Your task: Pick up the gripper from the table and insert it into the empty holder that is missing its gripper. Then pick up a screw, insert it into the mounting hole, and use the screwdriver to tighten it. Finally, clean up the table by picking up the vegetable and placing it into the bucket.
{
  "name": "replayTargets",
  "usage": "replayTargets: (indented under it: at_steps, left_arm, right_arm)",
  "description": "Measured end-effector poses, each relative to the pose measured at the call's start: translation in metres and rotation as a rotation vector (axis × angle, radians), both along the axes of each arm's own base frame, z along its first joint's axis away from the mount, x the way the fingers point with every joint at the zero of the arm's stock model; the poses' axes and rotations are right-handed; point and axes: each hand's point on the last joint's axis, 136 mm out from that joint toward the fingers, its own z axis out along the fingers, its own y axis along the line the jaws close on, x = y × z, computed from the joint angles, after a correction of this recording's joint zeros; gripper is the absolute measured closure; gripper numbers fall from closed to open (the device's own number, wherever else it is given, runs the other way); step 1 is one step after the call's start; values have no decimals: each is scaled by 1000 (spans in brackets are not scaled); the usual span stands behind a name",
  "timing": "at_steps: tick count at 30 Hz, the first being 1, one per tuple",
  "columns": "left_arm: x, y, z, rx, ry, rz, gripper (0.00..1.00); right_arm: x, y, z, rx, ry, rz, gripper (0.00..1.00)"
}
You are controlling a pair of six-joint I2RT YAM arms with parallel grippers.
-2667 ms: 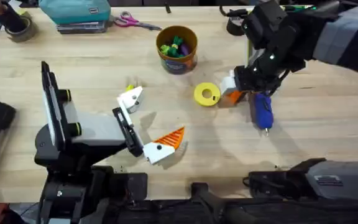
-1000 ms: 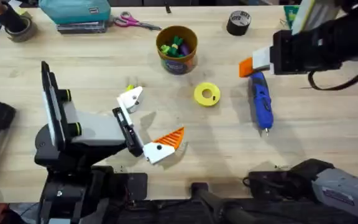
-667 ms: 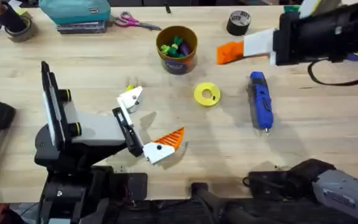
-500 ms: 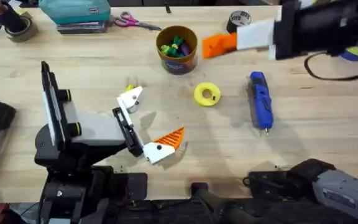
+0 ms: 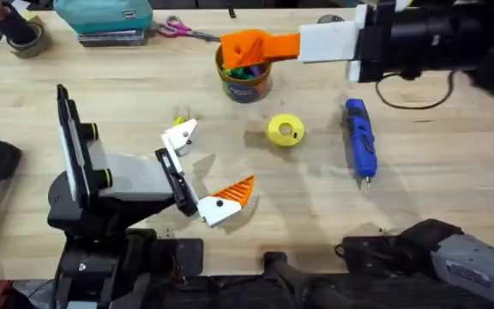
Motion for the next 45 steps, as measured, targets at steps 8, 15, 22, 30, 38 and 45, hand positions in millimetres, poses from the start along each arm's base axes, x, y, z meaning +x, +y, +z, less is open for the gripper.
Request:
replayTargets:
  at_steps: [8,15,22,30,38,45]
  left_arm:
    - [0,0,0,0,0,0,14]
    - [0,0,0,0,0,0,16]
    - [0,0,0,0,0,0,15]
    - [0,0,0,0,0,0,16]
    - [0,0,0,0,0,0,16]
    - [0,0,0,0,0,0,15]
  right_arm:
    - [-1,-7,-5,197,27,82,992]
    - [1,-19,-26,272,175,134,992]
    - [2,-16,-60,269,385,257,992]
    - [1,-14,-93,241,622,290,992]
    - [10,-12,-120,234,689,278,992]
    - [18,-11,-144,231,695,278,992]
